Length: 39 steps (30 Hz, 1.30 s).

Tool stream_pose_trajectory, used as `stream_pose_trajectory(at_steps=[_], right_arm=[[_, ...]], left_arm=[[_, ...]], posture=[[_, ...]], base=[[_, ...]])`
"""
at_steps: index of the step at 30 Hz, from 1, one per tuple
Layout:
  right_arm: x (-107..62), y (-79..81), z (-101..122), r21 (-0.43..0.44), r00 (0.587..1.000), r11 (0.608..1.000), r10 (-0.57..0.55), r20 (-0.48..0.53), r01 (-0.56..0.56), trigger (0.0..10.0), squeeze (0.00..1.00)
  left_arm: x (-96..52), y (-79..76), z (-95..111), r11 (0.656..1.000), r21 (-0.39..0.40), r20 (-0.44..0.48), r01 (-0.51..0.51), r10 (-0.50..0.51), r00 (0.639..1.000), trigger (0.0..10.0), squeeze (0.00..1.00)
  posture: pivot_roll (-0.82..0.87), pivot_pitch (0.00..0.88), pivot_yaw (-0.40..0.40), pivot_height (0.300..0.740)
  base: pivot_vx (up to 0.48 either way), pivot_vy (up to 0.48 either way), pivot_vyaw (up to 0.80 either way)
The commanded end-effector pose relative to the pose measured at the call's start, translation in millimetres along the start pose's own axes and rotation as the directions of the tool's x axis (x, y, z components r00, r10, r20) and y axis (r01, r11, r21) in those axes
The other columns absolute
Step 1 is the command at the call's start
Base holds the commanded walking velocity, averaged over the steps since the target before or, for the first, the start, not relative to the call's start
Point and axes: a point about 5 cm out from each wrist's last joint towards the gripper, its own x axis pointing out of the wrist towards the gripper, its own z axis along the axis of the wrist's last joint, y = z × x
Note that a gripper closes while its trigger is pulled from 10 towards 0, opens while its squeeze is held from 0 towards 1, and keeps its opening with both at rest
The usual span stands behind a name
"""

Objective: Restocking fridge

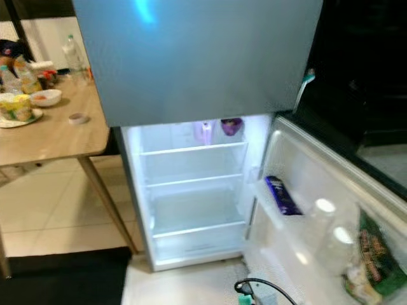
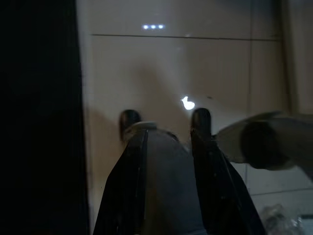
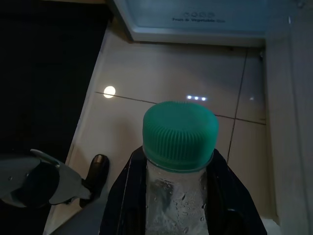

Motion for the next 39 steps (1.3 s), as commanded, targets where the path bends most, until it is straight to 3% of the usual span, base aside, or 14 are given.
stream_pose_trajectory(at_steps=[1, 12, 14, 16, 20, 25, 31, 39], right_arm=[[6.1, 7.3, 11, -0.022, 0.998, 0.999, 0.045, 0.036, -0.044, 10.0, 0.00], [16.9, 22.2, 49, -0.003, 0.965, 0.985, 0.170, 0.200, -0.173, 10.0, 0.00], [20.3, 24.9, 74, -0.026, 0.940, 0.986, 0.165, 0.300, -0.165, 10.0, 0.00], [20.9, 25.1, 79, -0.022, 0.934, 0.987, 0.161, 0.318, -0.162, 10.0, 0.00], [23.3, 30.3, 96, -0.038, 0.909, 0.982, 0.184, 0.374, -0.183, 10.0, 0.00], [24.7, 32.1, 110, -0.054, 0.896, 0.984, 0.177, 0.406, -0.170, 10.0, 0.00], [25.5, 30.2, 109, -0.063, 0.910, 0.987, 0.163, 0.382, -0.150, 10.0, 0.00], [26.0, 32.9, 101, -0.113, 0.924, 0.983, 0.173, 0.342, -0.143, 10.0, 0.00]], left_arm=[[-1.6, 5.4, 1, 1.000, 0.000, 0.001, -0.018, 0.018, 1.000, 10.0, 0.00], [-1.5, 5.8, 4, 1.000, -0.001, 0.018, -0.012, 0.012, 1.000, 10.0, 0.00], [0.1, 3.5, 15, 0.999, -0.032, 0.077, 0.016, -0.014, 0.997, 10.0, 0.00], [0.6, 2.5, 19, 0.999, -0.041, 0.091, 0.029, -0.026, 0.995, 10.0, 0.00], [3.1, -1.9, 45, 0.997, -0.029, 0.186, 0.078, -0.071, 0.980, 10.0, 0.00], [5.6, -13.3, 80, 0.988, 0.038, 0.279, 0.148, -0.152, 0.948, 10.0, 0.00], [7.8, -27.6, 100, 0.976, 0.102, 0.314, 0.194, -0.217, 0.924, 10.0, 0.00], [10.9, -38.9, 91, 0.970, 0.087, 0.301, 0.229, -0.245, 0.922, 10.0, 0.00]], posture=[[-0.11, 0.015, 0.021, 0.734], [-0.10, 0.031, 0.029, 0.734], [-0.10, 0.037, 0.031, 0.734], [-0.10, 0.037, 0.031, 0.734], [-0.09, 0.043, 0.031, 0.734], [-0.09, 0.040, 0.030, 0.734], [-0.09, 0.035, 0.032, 0.734], [-0.10, 0.034, 0.031, 0.734]], base=[[0.000, 0.000, 0.00], [0.000, 0.000, 0.00], [0.000, 0.000, 0.00], [0.000, 0.000, 0.00], [0.000, 0.000, 0.00], [0.000, 0.000, 0.00], [0.000, 0.000, -0.67], [0.000, 0.000, -0.77]])
